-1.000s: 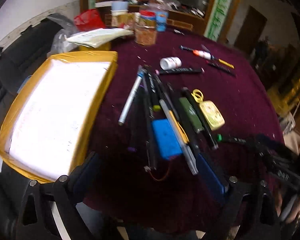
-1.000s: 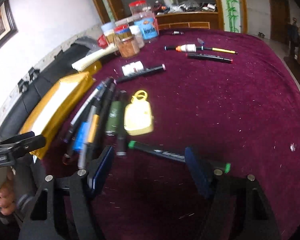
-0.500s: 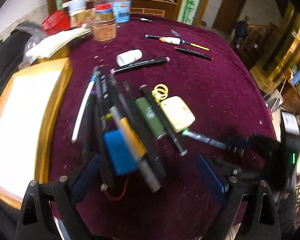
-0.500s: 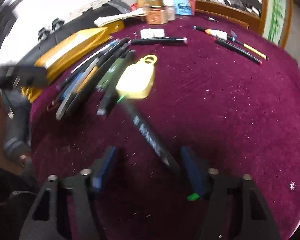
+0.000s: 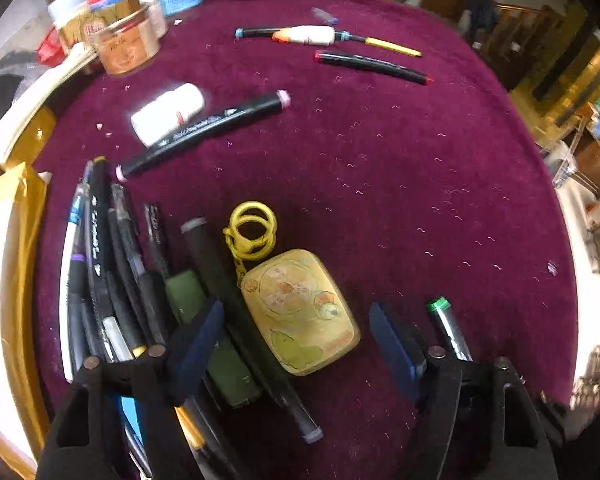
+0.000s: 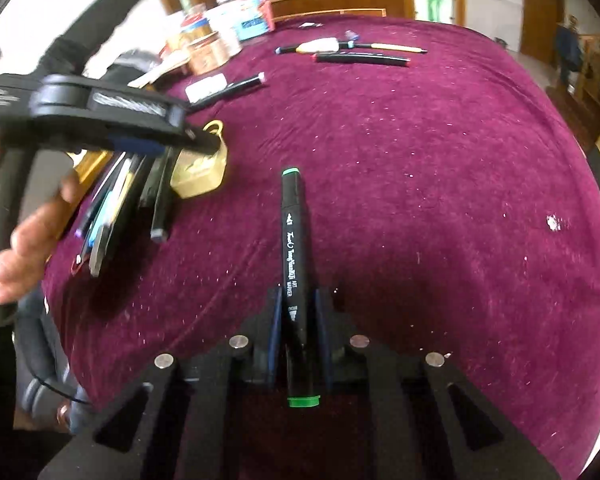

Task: Organize rigid objects
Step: 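Grasp a black marker with green cap with the right tool, then grasp the yellow keychain card with the left tool while right tool holds marker, then lower marker and card into the tray and open both tools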

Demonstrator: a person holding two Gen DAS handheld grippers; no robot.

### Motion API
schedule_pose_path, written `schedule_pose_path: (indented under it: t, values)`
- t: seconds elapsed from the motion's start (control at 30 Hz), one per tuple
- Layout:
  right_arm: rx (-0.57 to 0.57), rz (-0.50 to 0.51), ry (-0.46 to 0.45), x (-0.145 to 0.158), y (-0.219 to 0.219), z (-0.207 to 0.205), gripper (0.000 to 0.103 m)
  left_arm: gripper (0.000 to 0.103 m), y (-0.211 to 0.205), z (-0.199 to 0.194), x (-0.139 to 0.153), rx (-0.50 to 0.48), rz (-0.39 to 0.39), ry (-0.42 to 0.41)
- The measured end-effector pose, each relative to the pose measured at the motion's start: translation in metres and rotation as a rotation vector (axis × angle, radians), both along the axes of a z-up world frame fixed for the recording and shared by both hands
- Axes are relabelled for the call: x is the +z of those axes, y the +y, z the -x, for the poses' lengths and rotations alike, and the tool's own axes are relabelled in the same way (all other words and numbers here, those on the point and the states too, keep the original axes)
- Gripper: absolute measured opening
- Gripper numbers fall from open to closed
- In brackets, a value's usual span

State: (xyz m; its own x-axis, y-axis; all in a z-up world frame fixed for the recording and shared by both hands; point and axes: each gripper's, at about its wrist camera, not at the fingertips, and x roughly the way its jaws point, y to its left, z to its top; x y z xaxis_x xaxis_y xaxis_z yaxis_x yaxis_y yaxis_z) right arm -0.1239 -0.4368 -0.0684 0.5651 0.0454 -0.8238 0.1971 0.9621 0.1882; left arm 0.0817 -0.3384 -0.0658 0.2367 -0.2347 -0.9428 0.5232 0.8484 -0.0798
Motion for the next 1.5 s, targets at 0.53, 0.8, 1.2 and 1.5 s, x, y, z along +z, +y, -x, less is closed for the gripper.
schedule_pose_path:
  t: [0.53, 0.8, 1.2, 1.5]
  values:
    - [-0.087, 0.039, -0.05, 0.0, 0.013, -0.011, 0.016, 0.065, -0.011, 0.02, -0.007, -0.05, 0.007, -0.057]
    - [-0.083, -0.059, -0.16, 0.022, 0.023, -0.004, 0.015, 0.065, 0.062, 0.063, 0.068, 0.021, 0.15, -0.158]
    - [0.18, -0.134, -0.285, 0.076, 0.137, -0.066, 0.015, 0.065, 0.214, 0.067, 0.114, 0.292, 0.203, -0.323]
    - [0.41, -0.118, -0.201, 0.062, 0.252, -0.135, 0.015, 0.065, 0.326, 0.025, 0.079, 0.52, 0.108, -0.315]
